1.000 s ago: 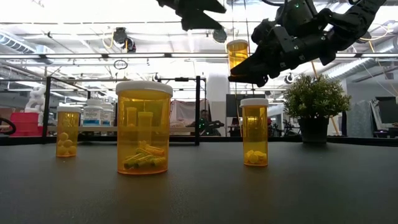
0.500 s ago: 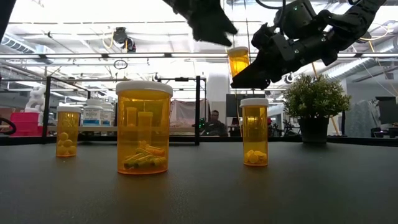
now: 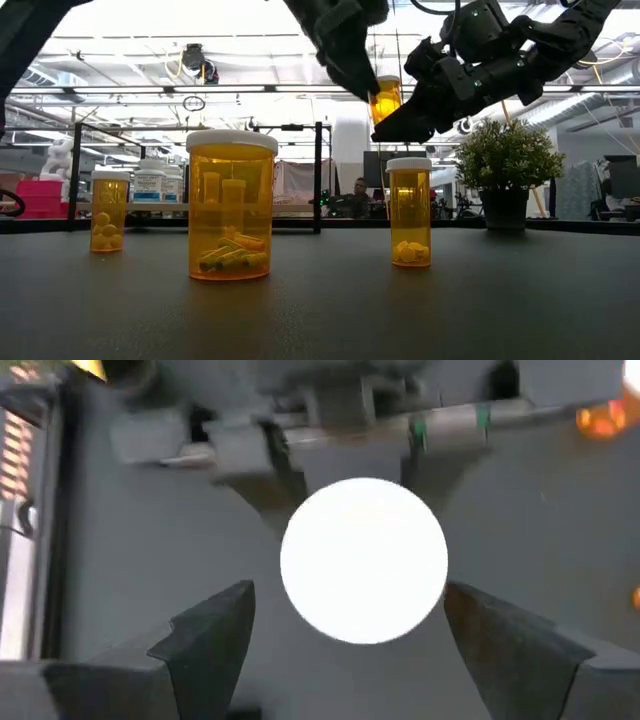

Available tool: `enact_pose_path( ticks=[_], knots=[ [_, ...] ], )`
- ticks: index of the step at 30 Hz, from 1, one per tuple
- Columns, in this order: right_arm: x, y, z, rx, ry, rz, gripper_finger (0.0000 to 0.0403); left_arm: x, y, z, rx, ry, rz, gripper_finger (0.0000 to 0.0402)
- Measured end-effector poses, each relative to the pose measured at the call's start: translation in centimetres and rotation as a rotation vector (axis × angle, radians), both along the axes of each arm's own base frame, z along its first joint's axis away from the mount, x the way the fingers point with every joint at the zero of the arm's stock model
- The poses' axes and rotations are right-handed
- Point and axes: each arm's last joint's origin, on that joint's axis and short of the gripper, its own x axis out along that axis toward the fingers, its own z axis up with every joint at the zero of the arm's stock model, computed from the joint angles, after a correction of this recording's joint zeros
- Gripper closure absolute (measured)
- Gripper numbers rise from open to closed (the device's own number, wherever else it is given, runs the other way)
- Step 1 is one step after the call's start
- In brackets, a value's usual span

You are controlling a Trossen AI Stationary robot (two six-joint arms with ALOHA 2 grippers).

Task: Pick and place medicine bottles onto shelf by color
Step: Put the large orange pill bottle aligned with the other large orange pill bottle on the shelf

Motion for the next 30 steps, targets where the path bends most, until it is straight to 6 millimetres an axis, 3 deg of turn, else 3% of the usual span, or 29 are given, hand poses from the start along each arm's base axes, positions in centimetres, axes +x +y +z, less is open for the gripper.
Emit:
enact_pose_path(
  ticks=[30],
  knots=[
    [-0.1, 0.01, -0.23, -0.02, 0.027, 0.007, 0.0222, 0.48, -0.4, 0.47, 0.032, -0.034, -0.005, 0.0074]
  ],
)
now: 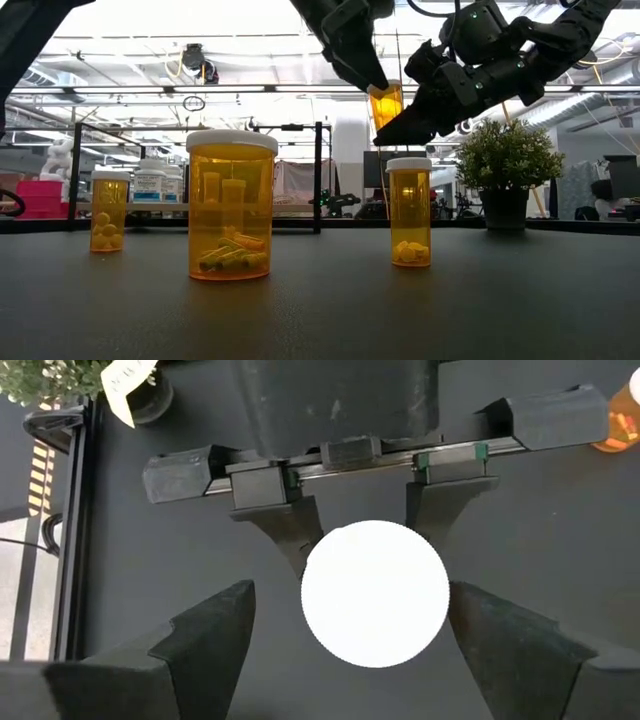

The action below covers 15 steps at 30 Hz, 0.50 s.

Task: Pick and place medicine bottles onto shelf by color
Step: Put the large orange pill bottle aligned with the other large orange pill bottle on the shelf

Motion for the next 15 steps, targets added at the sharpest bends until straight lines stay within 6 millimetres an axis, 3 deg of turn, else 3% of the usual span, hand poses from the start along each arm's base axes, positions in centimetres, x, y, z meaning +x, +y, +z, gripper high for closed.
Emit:
enact_pose_path(
  ticks=[4, 15],
  knots=[
    [0.0, 0.0, 0.0, 0.0, 0.0, 0.0, 0.0222, 0.03, -0.21, 0.0, -0.004, -0.001, -0.001, 0.009],
    [0.0, 0.01, 0.0, 0.002, 0.0, 0.001, 0.0222, 0.06, -0.68, -0.02, -0.005, 0.001, -0.01, 0.019]
  ],
)
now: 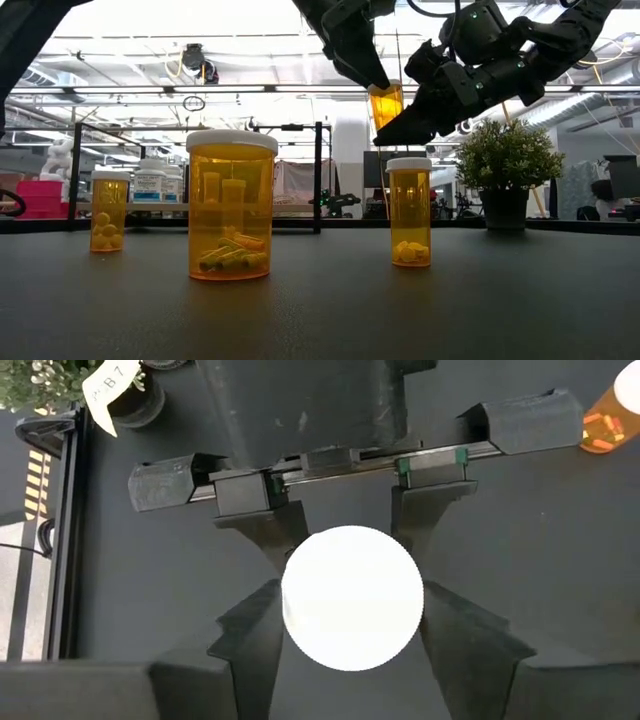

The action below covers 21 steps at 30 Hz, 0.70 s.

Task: Pick and place medicine bottles onto shelf by color
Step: Put the large orange pill bottle aligned with the other large orange pill bottle on the shelf

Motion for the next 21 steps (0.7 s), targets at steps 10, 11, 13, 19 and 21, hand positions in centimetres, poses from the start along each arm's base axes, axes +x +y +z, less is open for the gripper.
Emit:
enact_pose_path(
  ticks=[10, 11, 13, 19, 21],
  knots=[
    [0.0, 0.0, -0.01, -0.007, 0.001, 0.003, 0.0222, -0.1, -0.06, -0.09, -0.011, 0.013, 0.01, 0.0171],
    [0.0, 0.0, -0.01, -0.011, 0.001, 0.005, 0.0222, -0.13, -0.06, -0.11, -0.011, 0.017, 0.011, 0.0173],
    [-0.01, 0.0, -0.02, -0.012, 0.001, 0.005, 0.0222, -0.2, -0.07, -0.16, -0.014, 0.026, 0.012, 0.018],
    [0.04, 0.0, 0.1, -0.003, -0.013, 0.001, 0.0191, -0.29, -0.08, -0.25, -0.023, 0.038, 0.022, 0.0191],
    [0.05, -0.02, 0.12, 0.002, -0.016, -0.004, 0.0166, -0.3, -0.09, -0.25, -0.025, 0.039, 0.021, 0.0186]
  ],
)
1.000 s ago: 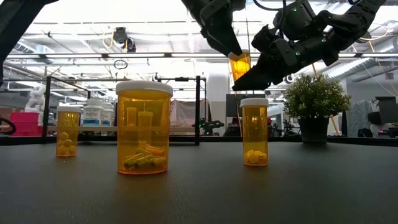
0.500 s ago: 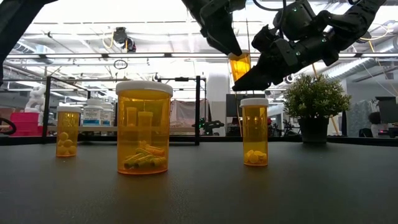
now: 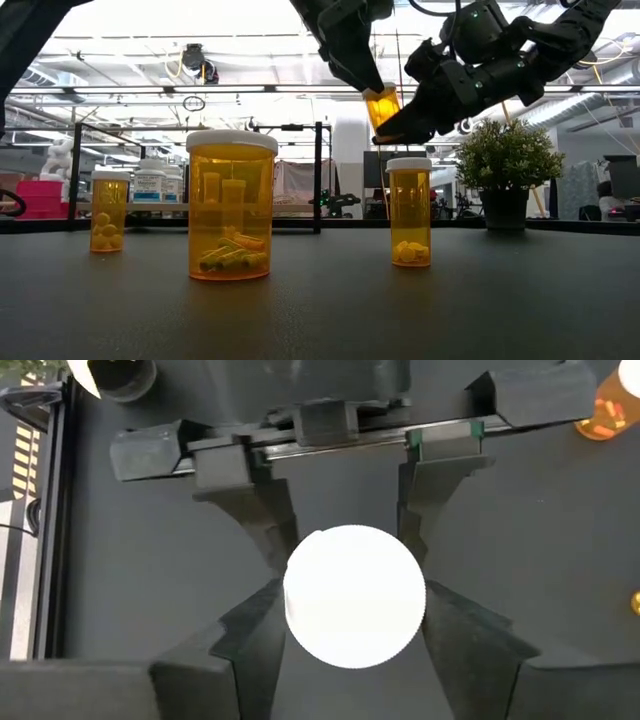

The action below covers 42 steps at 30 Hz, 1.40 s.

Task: Pick and place medicine bottles onto shelf by color
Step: Put the large orange pill bottle aligned with the other large orange pill bottle on the shelf

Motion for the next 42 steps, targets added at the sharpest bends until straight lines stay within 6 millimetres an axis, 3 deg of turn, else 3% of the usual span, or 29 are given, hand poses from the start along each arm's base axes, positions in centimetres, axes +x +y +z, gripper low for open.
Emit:
enact_pose_path(
  ticks=[6, 11, 29, 42],
  knots=[
    [0.0, -0.1, 0.1, -0.006, -0.005, -0.019, 0.0103, 0.0, 0.0, 0.0, 0.002, 0.002, -0.007, 0.018],
    [0.0, 0.0, 0.0, -0.006, -0.004, -0.018, 0.0084, -0.2, 0.0, -0.1, 0.001, 0.02, -0.007, 0.0192],
    [0.0, 0.1, -0.1, 0.005, 0.01, 0.011, 0.0104, -0.4, -0.1, -0.3, -0.001, 0.056, -0.002, 0.0188],
    [-1.2, 0.3, 1.3, 0.002, 0.011, 0.011, 0.0101, -1.3, 0.0, 0.1, 0.017, 0.098, 0.024, 0.019]
  ],
)
